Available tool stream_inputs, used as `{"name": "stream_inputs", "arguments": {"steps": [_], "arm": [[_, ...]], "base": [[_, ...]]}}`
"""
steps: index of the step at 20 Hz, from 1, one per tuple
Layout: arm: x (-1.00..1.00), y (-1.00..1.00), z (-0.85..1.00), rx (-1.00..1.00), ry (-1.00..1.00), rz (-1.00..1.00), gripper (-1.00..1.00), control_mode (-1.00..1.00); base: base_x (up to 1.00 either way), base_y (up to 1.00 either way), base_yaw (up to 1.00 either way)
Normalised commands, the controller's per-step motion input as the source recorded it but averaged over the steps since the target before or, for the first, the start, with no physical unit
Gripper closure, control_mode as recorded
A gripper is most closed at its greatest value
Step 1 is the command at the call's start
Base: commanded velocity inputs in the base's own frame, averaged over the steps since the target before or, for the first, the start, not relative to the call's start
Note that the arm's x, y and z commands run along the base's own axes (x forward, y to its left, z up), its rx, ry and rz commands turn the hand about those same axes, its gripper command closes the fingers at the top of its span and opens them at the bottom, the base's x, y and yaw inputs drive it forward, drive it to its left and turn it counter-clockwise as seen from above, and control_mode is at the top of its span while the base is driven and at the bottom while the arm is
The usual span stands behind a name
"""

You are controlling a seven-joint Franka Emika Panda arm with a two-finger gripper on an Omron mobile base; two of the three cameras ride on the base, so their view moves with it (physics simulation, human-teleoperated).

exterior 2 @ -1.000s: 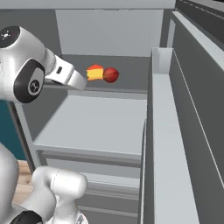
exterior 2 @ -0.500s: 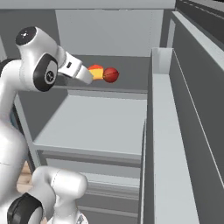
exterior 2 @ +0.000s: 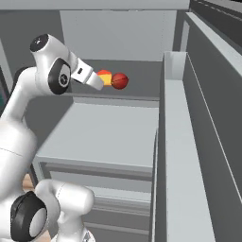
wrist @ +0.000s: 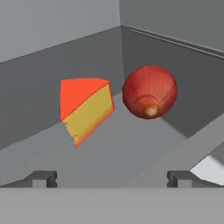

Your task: Take the cheese, steak, and onion from the fridge and place them on the plate on the dining counter to create an appetizer plate.

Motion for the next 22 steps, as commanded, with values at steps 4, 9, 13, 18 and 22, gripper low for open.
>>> {"name": "stream_inputs", "arguments": {"steps": [4,9,13,18,22], "arm": [[0.55,-0.01,-0.14,0.00,0.00,-0.01,-1.00,-1.00],[0.52,-0.10,-0.17,0.00,0.00,-0.01,-1.00,-1.00],[0.51,-0.19,-0.18,0.00,0.00,0.00,-1.00,-1.00],[0.44,-0.21,-0.19,0.00,0.00,0.00,-1.00,-1.00],[0.39,-0.15,-0.22,0.00,0.00,0.00,-1.00,-1.00]], "base": [[0.00,0.00,0.00],[0.00,0.00,0.00],[0.00,0.00,0.00],[0.00,0.00,0.00],[0.00,0.00,0.00]]}}
